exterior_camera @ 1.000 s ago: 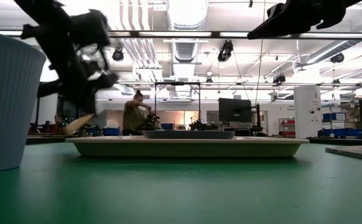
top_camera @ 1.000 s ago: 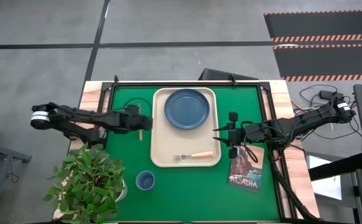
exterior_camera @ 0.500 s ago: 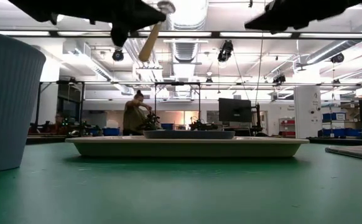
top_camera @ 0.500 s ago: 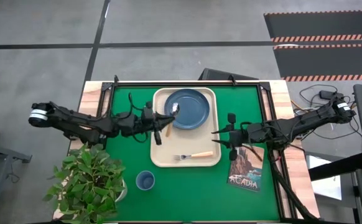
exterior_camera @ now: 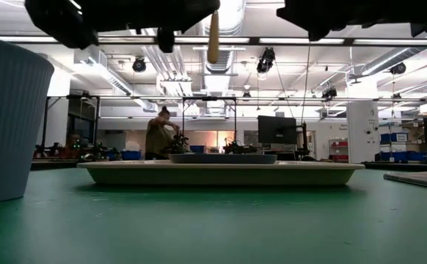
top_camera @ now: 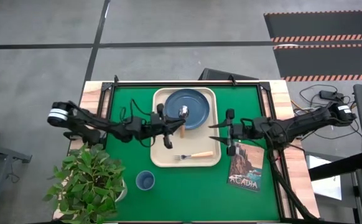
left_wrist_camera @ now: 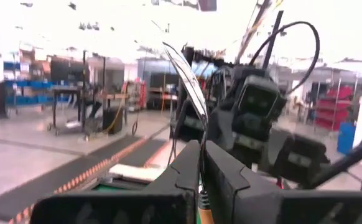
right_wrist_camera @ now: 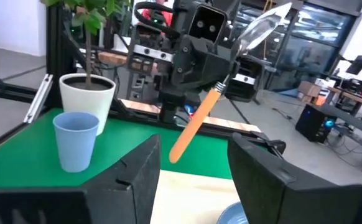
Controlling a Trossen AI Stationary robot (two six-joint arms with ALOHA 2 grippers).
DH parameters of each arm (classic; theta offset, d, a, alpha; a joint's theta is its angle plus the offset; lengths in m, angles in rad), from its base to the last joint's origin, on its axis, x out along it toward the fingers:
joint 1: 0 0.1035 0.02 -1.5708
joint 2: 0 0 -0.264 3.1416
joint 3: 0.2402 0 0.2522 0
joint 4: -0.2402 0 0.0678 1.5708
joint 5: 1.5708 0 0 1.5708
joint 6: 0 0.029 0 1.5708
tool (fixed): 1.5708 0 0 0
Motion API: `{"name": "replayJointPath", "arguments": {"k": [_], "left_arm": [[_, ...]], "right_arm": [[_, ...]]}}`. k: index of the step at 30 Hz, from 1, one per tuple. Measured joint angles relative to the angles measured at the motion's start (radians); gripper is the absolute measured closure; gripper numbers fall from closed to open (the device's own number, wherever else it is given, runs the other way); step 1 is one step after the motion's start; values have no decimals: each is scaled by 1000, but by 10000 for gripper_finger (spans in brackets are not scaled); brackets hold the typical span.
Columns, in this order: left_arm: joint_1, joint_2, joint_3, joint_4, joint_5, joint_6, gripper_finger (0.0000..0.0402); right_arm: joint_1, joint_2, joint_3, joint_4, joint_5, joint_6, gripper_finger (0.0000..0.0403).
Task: Pick and place plate/cup/fork/spoon on tray
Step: Put the orange spoon on the white tray to the left side of the blue plate
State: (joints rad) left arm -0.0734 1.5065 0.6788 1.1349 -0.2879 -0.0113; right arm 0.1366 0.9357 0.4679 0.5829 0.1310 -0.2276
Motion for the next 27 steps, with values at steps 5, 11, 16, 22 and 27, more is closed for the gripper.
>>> {"name": "replayJointPath", "arguments": {"k": [5, 11, 16, 22, 27], "left_arm": [[0, 99, 64, 96, 5, 28, 401], [0, 178, 146, 95, 63, 38, 401], [0, 203, 167, 99, 91, 51, 401], [0, 229, 167, 110, 95, 51, 401], [0, 269, 196, 112, 105, 51, 401]], "right_arm": [[-14, 107, 0, 153, 2, 10, 227], [-32, 243, 0, 327, 53, 49, 227], [-36, 307, 0, 417, 53, 61, 227], [-39, 339, 1, 459, 48, 72, 227], [-39, 350, 15, 453, 45, 73, 227]]}}
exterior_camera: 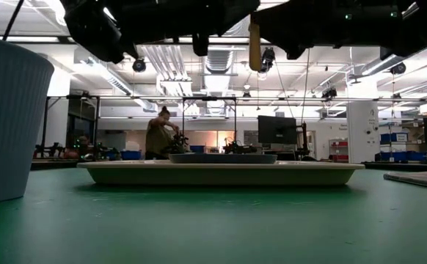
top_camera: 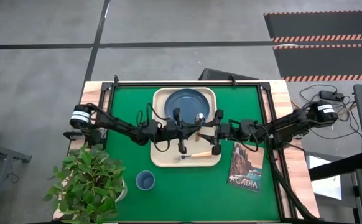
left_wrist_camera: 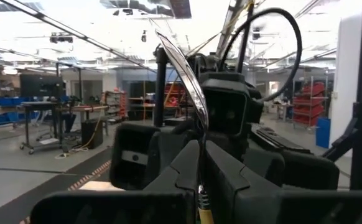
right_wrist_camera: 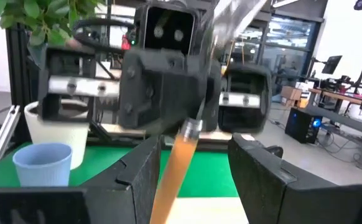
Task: Pick and place plate/cup/fork/spoon on tray
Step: Put the orange spoon on the white tray to the left side of the blue plate
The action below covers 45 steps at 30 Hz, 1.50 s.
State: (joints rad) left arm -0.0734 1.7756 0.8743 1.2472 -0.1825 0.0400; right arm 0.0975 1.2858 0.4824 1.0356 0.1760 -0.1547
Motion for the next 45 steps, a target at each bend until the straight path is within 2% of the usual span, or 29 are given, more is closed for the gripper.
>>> {"name": "replayJointPath", "arguments": {"k": [3, 6, 10, 14, 24, 29, 33, 38, 45], "left_arm": [[0, 19, 22, -1, 30, 7, 401], [0, 17, 25, 1, 43, 27, 401], [0, 11, 17, 2, 45, 27, 401], [0, 14, 17, 3, 52, 31, 400], [1, 12, 1, -1, 43, 22, 398], [1, 11, -4, -15, 18, 8, 359], [2, 11, -8, -37, -19, -35, 307], [2, 11, -18, -46, -35, -64, 245], [24, -12, -18, -218, -36, -193, 205]], "right_arm": [[0, 1, 1, -9, -1, 0, 233], [0, 2, 1, -5, -9, -3, 257], [0, -1, 1, -12, -53, -6, 317], [0, -3, 1, -13, -54, -20, 377], [0, -13, 1, -55, -40, -54, 378], [0, -53, 1, -126, 1, -93, 378], [0, -90, 1, -202, 66, -133, 378], [0, -138, 1, -343, 232, -210, 378], [0, -174, 1, -497, 493, -355, 378]]}}
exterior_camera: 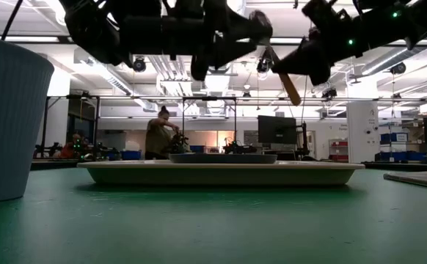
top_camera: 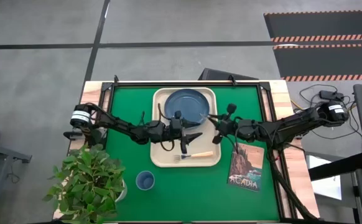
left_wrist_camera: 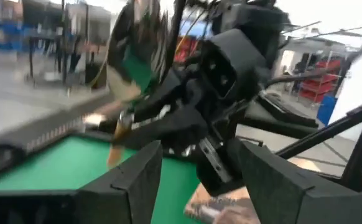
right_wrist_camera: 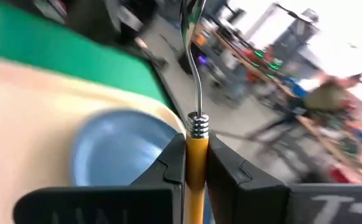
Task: Pick and place plate/cup/fork/spoon on tray
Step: Put the orange spoon on the white tray to the left side of the blue plate
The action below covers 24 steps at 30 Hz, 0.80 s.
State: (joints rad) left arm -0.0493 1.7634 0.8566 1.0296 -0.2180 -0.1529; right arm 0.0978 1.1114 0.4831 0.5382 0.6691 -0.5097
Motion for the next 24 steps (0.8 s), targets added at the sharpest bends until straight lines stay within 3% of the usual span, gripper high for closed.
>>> {"name": "replayJointPath", "arguments": {"k": [7, 16, 24], "left_arm": [[52, -47, 0, -143, 0, -334, 202], [115, -47, 0, -252, 2, -655, 202], [121, -47, 0, -344, 19, -764, 202]], "right_arm": [[18, 44, -1, -133, 269, -296, 378], [75, 210, 0, -136, 534, -715, 378], [81, 318, 63, -107, 620, -812, 378]]}}
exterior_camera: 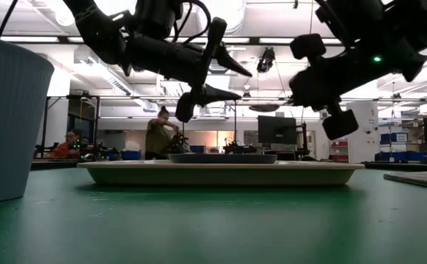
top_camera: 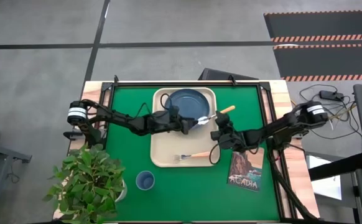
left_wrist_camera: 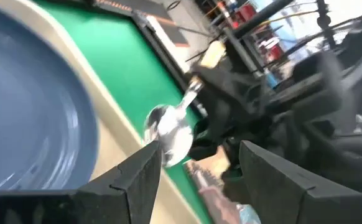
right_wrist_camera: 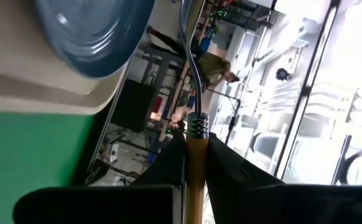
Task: Pick and place plate/cup/fork/spoon on tray
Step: Put the orange spoon on the white tray to the left side of the blue plate
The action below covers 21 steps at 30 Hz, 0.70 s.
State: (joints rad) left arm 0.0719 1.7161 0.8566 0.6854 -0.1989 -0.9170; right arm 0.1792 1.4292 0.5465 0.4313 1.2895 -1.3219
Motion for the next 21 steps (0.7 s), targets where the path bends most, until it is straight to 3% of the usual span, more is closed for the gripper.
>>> {"name": "replayJointPath", "arguments": {"k": [9, 21], "left_arm": [[5, 0, -2, -92, 1, -47, 202], [-30, 1, -1, -55, -5, -46, 203]], "right_arm": [[38, 21, 57, 8, 28, -6, 378], [43, 29, 70, 55, -15, -6, 378]]}}
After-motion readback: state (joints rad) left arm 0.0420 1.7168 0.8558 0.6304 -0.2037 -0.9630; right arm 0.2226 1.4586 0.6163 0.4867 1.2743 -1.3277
